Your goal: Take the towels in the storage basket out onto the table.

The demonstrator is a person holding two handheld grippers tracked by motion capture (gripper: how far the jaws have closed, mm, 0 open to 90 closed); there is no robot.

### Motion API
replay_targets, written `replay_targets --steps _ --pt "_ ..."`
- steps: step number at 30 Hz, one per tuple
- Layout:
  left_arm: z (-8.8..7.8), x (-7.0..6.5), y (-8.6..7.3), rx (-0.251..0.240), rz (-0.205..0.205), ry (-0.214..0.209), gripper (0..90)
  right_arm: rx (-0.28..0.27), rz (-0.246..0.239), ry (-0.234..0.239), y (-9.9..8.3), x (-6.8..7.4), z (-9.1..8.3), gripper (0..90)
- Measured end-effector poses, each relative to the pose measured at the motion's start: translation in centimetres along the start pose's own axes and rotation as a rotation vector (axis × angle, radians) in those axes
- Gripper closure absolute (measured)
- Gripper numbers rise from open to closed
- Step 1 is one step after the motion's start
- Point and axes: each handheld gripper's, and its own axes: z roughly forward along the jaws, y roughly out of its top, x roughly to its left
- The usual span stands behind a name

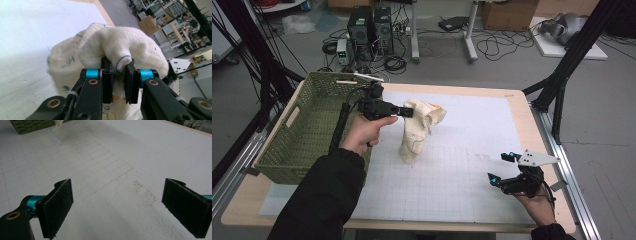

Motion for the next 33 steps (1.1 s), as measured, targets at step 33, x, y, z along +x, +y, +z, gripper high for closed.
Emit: replay_targets --steps 33 --pt "13.8 0.2 -4.9 0.104 0.079 0.097 78.0 0.005 -0.027 0.022 0.4 0.5 0.7 9.2"
